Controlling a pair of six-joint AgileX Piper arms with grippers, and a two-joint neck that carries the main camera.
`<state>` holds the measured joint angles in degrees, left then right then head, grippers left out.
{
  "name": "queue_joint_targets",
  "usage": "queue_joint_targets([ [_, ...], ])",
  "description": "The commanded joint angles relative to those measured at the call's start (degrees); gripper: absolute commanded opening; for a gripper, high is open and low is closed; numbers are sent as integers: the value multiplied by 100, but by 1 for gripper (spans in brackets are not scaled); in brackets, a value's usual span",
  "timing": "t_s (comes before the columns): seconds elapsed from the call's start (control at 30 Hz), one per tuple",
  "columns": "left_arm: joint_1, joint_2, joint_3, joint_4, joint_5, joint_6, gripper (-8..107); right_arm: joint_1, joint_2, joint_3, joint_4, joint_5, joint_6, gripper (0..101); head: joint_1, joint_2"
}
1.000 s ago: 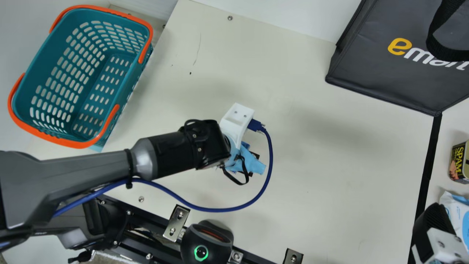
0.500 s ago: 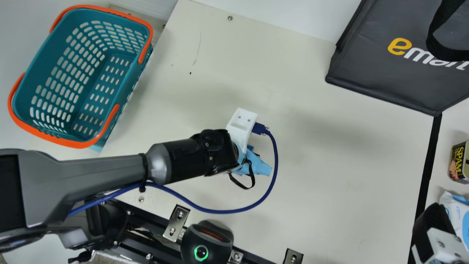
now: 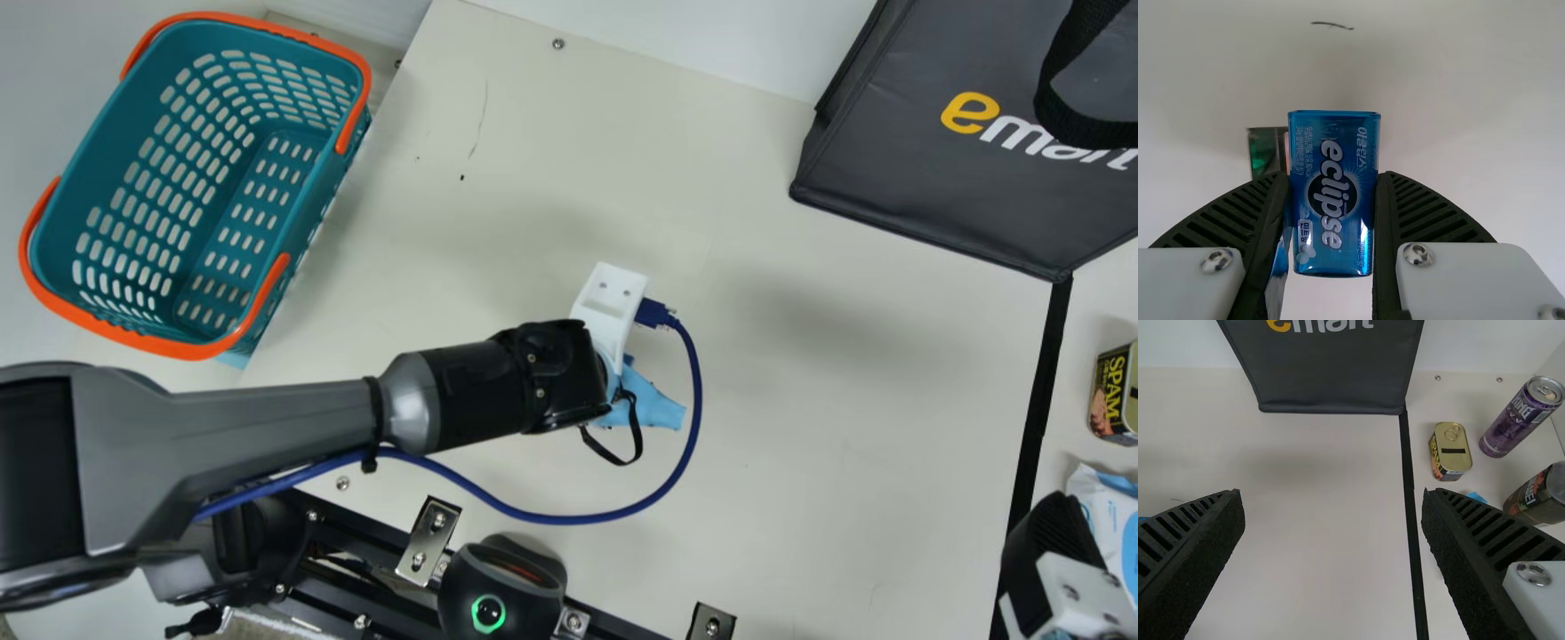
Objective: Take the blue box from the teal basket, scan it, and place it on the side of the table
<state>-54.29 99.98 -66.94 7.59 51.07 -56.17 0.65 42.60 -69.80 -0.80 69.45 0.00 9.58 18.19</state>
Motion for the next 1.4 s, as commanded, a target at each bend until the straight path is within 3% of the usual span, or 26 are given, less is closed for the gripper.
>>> queue_joint_targets([
  [0.0, -41, 66, -185, -18, 76, -18, -8, 0, 0, 0, 0, 0, 0, 95, -166, 23],
  [0.5, -332, 758, -1205, -220, 308, -324, -8, 0, 0, 0, 0, 6, 0, 95, -166, 23],
  [0.97, -419, 1211, -1328, -134, 83, -635, -8, 0, 0, 0, 0, 6, 0, 95, -166, 23],
  [1.37, -446, 1304, -1335, -67, 26, -701, 32, 0, 0, 0, 0, 6, 0, 95, -166, 23],
])
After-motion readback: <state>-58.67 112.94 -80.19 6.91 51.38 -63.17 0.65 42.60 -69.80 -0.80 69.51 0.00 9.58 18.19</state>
